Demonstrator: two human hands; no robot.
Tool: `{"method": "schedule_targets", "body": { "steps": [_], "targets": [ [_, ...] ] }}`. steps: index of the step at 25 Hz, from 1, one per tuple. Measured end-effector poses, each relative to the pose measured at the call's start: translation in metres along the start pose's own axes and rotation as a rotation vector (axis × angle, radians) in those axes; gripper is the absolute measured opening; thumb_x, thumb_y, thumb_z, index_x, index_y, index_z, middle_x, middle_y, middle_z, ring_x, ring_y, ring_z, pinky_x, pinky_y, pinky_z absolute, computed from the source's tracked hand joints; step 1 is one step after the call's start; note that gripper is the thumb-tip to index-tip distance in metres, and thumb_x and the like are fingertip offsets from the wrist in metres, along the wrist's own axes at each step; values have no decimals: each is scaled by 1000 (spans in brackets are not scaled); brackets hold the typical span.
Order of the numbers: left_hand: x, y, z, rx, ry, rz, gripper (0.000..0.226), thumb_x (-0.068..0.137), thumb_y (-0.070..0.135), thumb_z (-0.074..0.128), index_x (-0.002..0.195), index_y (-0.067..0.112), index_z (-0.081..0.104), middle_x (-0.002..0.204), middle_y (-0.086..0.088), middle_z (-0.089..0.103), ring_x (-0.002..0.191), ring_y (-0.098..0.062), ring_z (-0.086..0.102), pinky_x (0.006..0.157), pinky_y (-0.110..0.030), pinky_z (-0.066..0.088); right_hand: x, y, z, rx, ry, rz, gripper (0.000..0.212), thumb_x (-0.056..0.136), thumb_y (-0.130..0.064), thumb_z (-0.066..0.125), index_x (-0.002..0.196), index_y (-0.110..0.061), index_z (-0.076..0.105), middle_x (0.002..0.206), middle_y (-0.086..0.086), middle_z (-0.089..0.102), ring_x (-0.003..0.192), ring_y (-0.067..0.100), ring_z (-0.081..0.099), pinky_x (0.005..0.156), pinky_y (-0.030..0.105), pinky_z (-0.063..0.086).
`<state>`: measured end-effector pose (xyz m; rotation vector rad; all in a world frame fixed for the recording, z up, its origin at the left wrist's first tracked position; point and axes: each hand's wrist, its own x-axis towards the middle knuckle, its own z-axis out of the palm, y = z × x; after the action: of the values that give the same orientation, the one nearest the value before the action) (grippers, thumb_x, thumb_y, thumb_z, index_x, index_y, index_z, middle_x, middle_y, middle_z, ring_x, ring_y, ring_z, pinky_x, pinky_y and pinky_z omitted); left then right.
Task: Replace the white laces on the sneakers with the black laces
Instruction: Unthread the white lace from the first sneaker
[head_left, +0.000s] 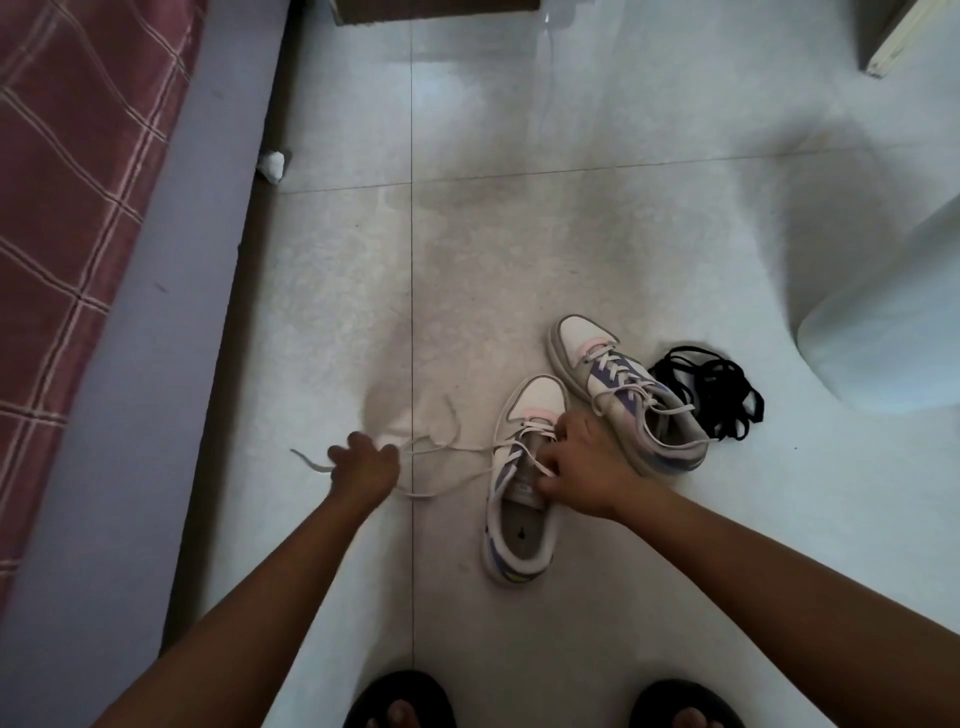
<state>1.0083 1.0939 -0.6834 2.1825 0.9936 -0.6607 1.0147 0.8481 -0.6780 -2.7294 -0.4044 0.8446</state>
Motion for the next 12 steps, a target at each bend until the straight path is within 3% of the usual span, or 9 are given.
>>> {"method": "schedule_targets", "body": {
  "steps": [1, 4, 6, 8, 10, 12],
  "targets": [
    [-9, 8, 8, 59, 14, 152, 39, 95, 25, 48, 126, 2, 45, 129, -21, 44, 111, -36, 52, 91, -39, 45, -2, -3, 0, 226, 68, 35, 16, 83, -35, 63, 83, -19, 61, 110, 5, 38, 110, 22, 40, 92, 30, 35],
    [-47, 32, 42, 111, -219, 533, 41, 93, 34, 53, 127, 11, 47, 122, -11, 48, 102, -23, 53, 84, -27, 41, -8, -7, -9, 922, 341, 202, 20, 88, -21, 63, 71, -11, 57, 85, 3, 51, 73, 3, 50, 70, 11, 38],
    [-58, 40, 64, 313, -255, 705, 43, 93, 34, 51, 129, 11, 44, 123, -11, 45, 109, -26, 51, 88, -30, 40, -17, -1, -22, 1306, 445, 269, 22, 88, -14, 59, 66, -13, 57, 65, -1, 57, 55, 1, 51, 60, 13, 42],
    [-59, 44, 72, 449, -179, 753, 41, 93, 28, 50, 129, 8, 42, 125, -14, 43, 113, -31, 49, 90, -35, 39, -31, 17, -37, 1616, 524, 319, 23, 85, -7, 54, 63, -13, 56, 55, -1, 56, 47, 6, 50, 52, 21, 43],
    [-54, 43, 73, 423, -188, 672, 38, 91, 22, 51, 125, 6, 42, 126, -17, 43, 112, -34, 49, 89, -37, 41, -43, 40, -48, 1723, 584, 392, 20, 88, -11, 51, 68, -11, 54, 52, 0, 53, 43, 9, 45, 49, 26, 41],
    [-48, 38, 70, 388, -218, 610, 40, 89, 22, 53, 124, 7, 41, 126, -16, 44, 111, -34, 51, 87, -36, 42, -51, 54, -47, 1550, 546, 471, 13, 92, -21, 53, 90, -9, 57, 64, 0, 58, 52, 9, 52, 56, 30, 46]
  ]
}}
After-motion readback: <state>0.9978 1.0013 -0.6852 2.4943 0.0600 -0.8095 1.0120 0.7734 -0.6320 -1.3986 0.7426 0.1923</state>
